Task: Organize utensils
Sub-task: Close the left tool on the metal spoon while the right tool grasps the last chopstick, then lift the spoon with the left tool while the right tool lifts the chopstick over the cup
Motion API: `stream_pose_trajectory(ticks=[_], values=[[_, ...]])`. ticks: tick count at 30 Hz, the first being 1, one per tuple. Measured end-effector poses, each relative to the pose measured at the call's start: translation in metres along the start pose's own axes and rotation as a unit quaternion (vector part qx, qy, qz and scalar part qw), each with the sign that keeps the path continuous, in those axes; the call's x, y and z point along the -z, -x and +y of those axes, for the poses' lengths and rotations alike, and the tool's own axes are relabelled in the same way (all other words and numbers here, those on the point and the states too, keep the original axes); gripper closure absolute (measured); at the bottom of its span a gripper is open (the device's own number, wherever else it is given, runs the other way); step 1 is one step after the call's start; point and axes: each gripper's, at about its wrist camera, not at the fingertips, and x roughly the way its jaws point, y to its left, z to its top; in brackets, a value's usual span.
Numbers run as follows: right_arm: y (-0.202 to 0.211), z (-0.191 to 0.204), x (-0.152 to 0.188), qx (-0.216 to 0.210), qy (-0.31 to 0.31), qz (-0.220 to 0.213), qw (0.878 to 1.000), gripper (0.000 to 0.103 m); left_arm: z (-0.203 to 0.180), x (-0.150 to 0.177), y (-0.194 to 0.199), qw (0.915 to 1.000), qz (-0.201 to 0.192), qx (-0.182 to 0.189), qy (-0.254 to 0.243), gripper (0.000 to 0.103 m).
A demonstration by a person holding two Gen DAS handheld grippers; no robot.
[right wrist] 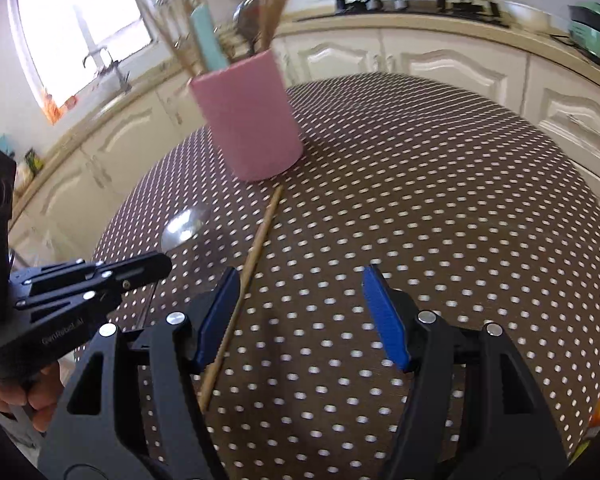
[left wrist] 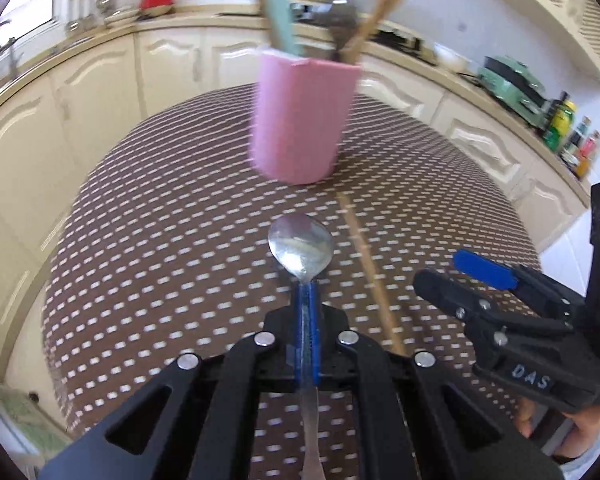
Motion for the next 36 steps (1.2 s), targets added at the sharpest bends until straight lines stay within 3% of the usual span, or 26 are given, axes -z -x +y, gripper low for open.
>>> stream_pose_trajectory(ticks=[8, 14, 17, 19, 21, 24, 30, 36], values=[[-0.041, 0.036, -0.033, -0.001, 0.063, 0.135, 0.989, 0.040, 0.032, 0.008, 0.011, 0.9992, 0.012, -0.036, 0.012, 0.100], [-0.069, 0.069, -0.045, 0.048, 0.150, 0.201, 0.967, 0.040, 0.033, 0.007, -0.001, 0.9987, 0.031, -0.039, 0.010, 0.100], [-0.077, 0.077, -0.050, 0.050, 0.163, 0.217, 0.961, 0.044, 0.033, 0.008, -0.002, 0.9988, 0.030, -0.038, 0.011, 0.099], [-0.082, 0.080, -0.056, 0.048, 0.168, 0.226, 0.958, 0.054, 0.034, 0.008, -0.002, 0.9987, 0.033, -0.037, 0.007, 0.099], [-0.083, 0.078, -0.063, 0.048, 0.164, 0.234, 0.957, 0.078, 0.034, 0.007, -0.004, 0.9986, 0.038, -0.037, 0.001, 0.099], [-0.086, 0.066, -0.078, 0.045, 0.156, 0.247, 0.955, 0.089, 0.036, 0.003, -0.009, 0.9982, 0.050, -0.034, 0.000, 0.099], [-0.084, 0.048, -0.091, 0.030, 0.136, 0.245, 0.959, 0.097, 0.037, -0.004, -0.015, 0.9972, 0.068, -0.031, -0.001, 0.098], [-0.063, 0.021, -0.091, 0.006, 0.110, 0.215, 0.970, 0.097, 0.038, -0.003, -0.015, 0.9987, 0.047, -0.020, 0.006, 0.099]])
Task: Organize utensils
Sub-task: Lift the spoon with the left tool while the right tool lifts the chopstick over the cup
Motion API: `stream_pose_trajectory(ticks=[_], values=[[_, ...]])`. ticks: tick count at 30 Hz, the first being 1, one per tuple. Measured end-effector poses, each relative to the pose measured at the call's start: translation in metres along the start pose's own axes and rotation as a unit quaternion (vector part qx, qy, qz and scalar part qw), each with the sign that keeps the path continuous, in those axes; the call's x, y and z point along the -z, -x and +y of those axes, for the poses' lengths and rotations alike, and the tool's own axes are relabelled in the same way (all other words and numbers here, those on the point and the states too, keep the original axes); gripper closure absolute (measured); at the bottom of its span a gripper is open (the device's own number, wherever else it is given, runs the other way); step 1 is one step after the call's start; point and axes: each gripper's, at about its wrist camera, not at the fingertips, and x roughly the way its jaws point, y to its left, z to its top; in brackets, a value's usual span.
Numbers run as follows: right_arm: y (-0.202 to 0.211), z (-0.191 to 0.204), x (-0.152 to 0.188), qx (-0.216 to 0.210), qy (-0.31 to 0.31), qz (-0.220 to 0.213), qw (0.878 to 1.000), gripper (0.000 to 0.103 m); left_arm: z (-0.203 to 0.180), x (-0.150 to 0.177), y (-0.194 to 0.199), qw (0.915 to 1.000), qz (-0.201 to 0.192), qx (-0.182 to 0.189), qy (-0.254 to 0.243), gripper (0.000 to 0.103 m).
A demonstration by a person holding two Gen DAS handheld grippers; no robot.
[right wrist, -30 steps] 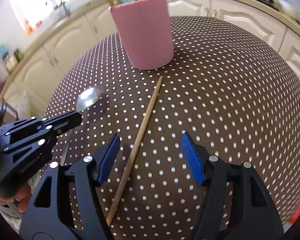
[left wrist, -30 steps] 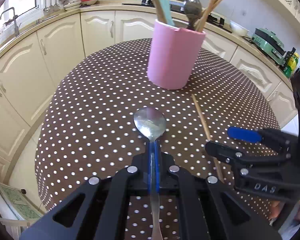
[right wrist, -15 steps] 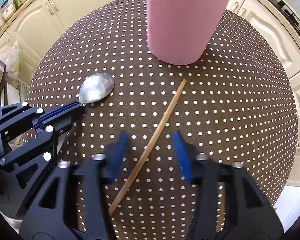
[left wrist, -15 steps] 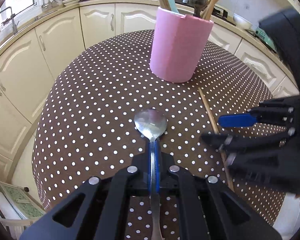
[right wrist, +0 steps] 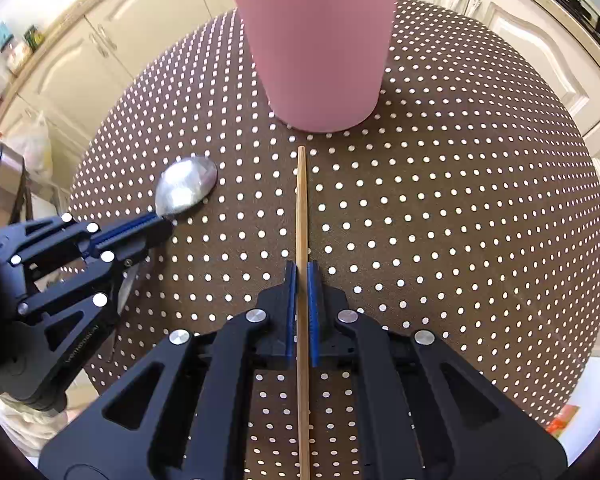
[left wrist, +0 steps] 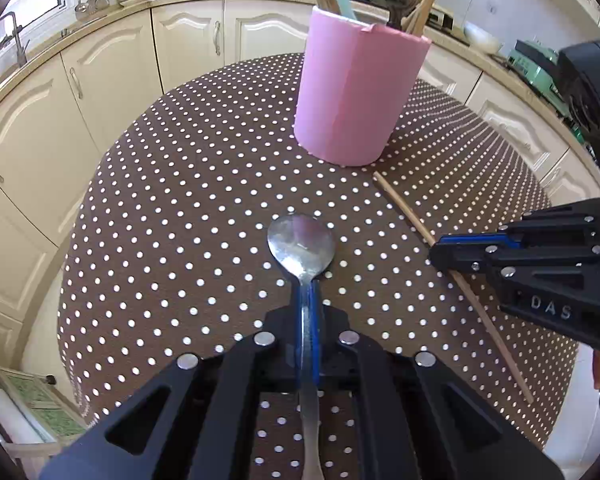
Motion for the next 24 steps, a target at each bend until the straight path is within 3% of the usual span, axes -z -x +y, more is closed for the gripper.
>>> stream_pose_trajectory(ticks=[7, 12, 17, 24], values=[[0.030, -0.024, 0.022, -0.040, -0.022, -0.055, 0.997, 0.097, -0.003, 0.008, 0.016, 0.9991, -0.039, 0.010, 0.009, 0.100], [0.067, -0.041, 0.034, -0.068, -0.034, -0.124, 0.989, 0.097, -0.007, 0.011, 0.041, 0.9957, -0.087, 0.031, 0.006, 0.100], [0.102, -0.048, 0.046, -0.084, -0.041, -0.198, 0.976, 0.097, -0.012, 0.013, 0.069, 0.9875, -0.146, 0.061, 0.002, 0.100], [0.136, -0.069, 0.052, -0.098, -0.048, -0.273, 0.956, 0.097, -0.020, 0.004, 0.097, 0.9694, -0.224, 0.100, -0.002, 0.100]])
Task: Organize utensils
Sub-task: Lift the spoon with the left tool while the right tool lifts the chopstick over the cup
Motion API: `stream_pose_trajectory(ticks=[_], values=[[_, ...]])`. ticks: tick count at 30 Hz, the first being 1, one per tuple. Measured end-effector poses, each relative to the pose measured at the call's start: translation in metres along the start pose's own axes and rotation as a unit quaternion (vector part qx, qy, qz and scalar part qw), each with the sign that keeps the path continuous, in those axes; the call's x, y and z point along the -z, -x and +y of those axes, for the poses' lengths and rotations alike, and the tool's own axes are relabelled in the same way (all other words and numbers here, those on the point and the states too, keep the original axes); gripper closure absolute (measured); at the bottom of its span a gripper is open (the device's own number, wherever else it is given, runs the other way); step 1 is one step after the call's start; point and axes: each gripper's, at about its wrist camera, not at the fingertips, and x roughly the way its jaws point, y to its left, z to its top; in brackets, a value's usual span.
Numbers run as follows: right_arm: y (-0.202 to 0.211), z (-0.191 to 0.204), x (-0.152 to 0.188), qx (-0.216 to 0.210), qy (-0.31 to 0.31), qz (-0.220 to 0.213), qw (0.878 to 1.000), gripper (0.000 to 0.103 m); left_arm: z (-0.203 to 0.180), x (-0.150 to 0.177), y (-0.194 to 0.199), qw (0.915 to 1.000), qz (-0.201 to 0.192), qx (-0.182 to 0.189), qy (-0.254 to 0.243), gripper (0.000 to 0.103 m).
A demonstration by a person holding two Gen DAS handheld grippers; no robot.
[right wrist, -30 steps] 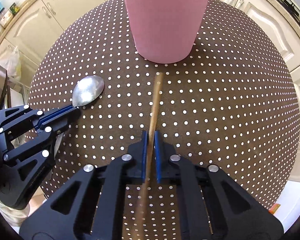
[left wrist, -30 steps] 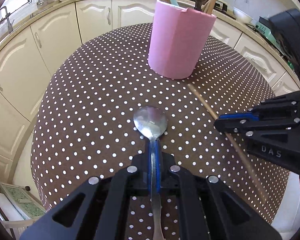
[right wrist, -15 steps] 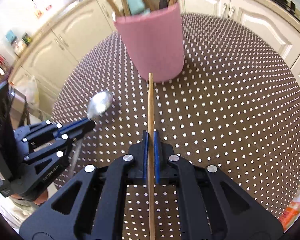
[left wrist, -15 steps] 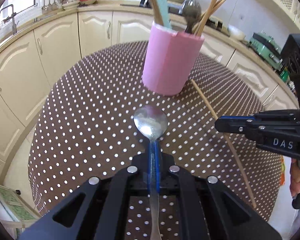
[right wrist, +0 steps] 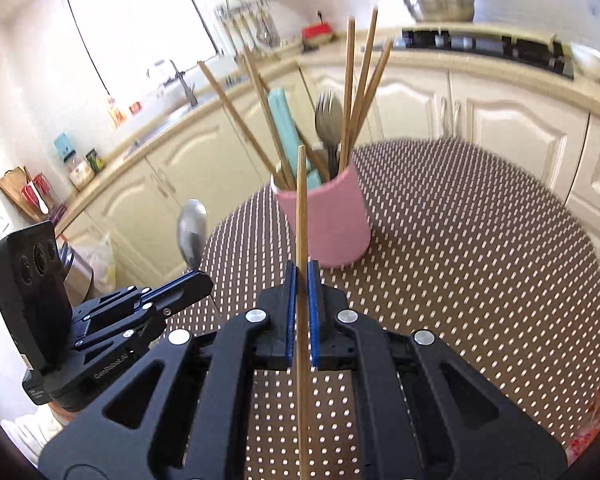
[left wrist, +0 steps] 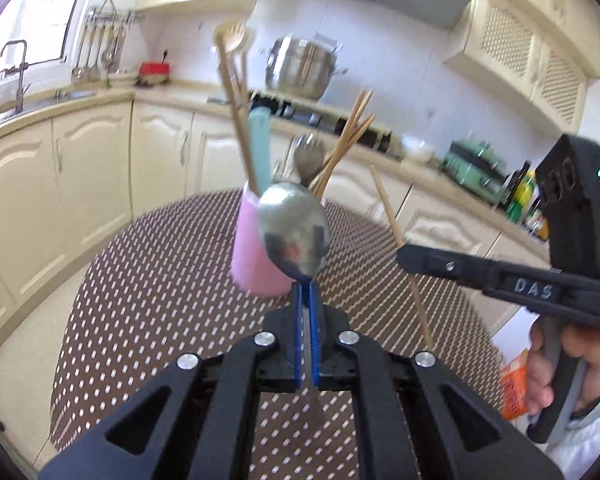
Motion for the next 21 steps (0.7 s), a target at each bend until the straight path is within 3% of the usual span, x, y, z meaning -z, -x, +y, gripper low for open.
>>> stream_pose_trajectory(ticks=[5, 9, 21], values=[[0.024, -0.005, -0.006, -0.007, 0.002, -0.063, 0.998, 0.097, -0.012, -0.019, 0.000, 0.9991, -0.038, 0.011, -0.017, 0.100], [0.024, 0.020, -0.019, -0.004, 0.005, -0.122, 0.992, 0.097, -0.019, -0.040, 0.002, 0.9979, -0.056, 0.015, -0.029, 0.100], [0.018, 0.037, -0.071, 0.017, 0.030, -0.295, 0.955, 0.097, -0.034, -0.113, 0.015, 0.9887, -0.118, -0.033, -0.087, 0.100]])
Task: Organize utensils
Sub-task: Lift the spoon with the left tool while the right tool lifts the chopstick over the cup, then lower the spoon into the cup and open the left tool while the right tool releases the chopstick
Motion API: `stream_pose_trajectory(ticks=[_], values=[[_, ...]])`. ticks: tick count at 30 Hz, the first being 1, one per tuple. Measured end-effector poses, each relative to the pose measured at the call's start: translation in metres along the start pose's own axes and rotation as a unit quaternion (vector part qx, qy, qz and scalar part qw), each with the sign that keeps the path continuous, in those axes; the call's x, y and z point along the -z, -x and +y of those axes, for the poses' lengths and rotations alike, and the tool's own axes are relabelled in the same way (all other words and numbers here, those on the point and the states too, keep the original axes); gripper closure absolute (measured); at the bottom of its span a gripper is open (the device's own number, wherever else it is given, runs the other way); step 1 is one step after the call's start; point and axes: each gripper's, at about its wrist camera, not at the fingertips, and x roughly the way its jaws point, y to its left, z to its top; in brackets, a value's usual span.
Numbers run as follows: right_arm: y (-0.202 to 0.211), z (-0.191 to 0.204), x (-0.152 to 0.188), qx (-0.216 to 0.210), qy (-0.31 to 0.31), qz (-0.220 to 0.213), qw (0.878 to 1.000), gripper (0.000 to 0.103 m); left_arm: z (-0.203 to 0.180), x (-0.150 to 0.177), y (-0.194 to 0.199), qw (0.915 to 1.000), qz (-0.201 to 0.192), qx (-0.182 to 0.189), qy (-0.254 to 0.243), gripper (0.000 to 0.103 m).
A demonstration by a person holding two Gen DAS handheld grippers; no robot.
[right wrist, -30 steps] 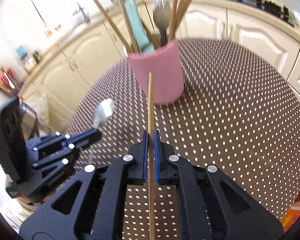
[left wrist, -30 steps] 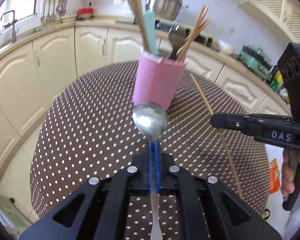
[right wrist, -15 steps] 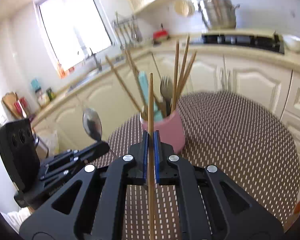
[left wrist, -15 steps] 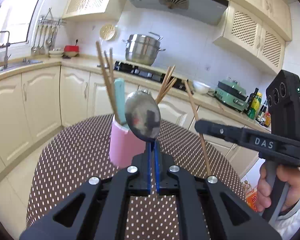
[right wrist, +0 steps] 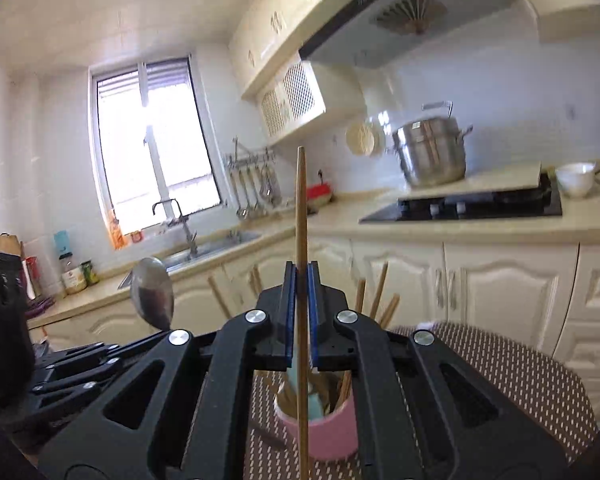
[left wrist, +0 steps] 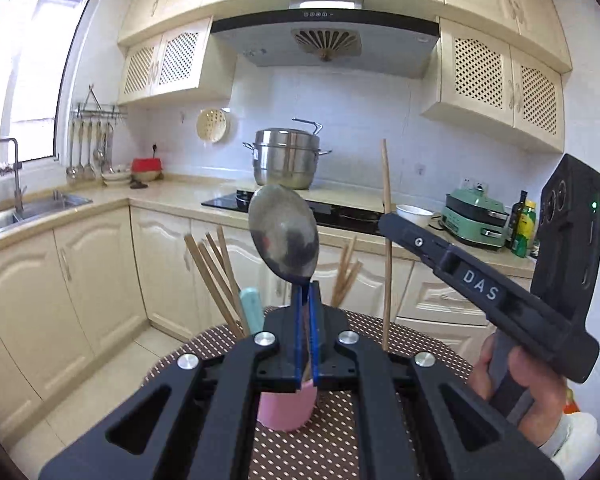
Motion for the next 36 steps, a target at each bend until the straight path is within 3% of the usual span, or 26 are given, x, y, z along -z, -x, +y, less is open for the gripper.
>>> stream_pose_trajectory(ticks=[4, 10, 14, 18, 36], values=[[-0.018, -0.001, -0.006, 0.003, -0.009, -0.037, 0.999, 0.097, 0.004, -0.010, -0.015, 1.0000, 0.002, -0.006, -0.007, 0.100], [-0.043, 0.004, 0.003, 0.004, -0.002, -0.055, 0.998, 0.097, 0.010, -0.007, -0.044, 0.9996, 0.019, -0.014, -0.017, 0.100], [-0.056, 0.003, 0.016, 0.006, 0.009, -0.049, 0.999, 0.097, 0.015, -0.001, -0.056, 0.9994, 0.020, -0.015, -0.024, 0.100], [-0.062, -0.003, 0.029, 0.009, 0.006, -0.034, 0.999, 0.097, 0.020, 0.010, -0.071, 0.9985, 0.048, -0.016, -0.022, 0.100], [-0.047, -0.007, 0.069, 0.019, 0.023, 0.013, 0.999, 0.097, 0.017, 0.063, -0.100, 0.9945, 0.101, -0.017, -0.021, 0.101]])
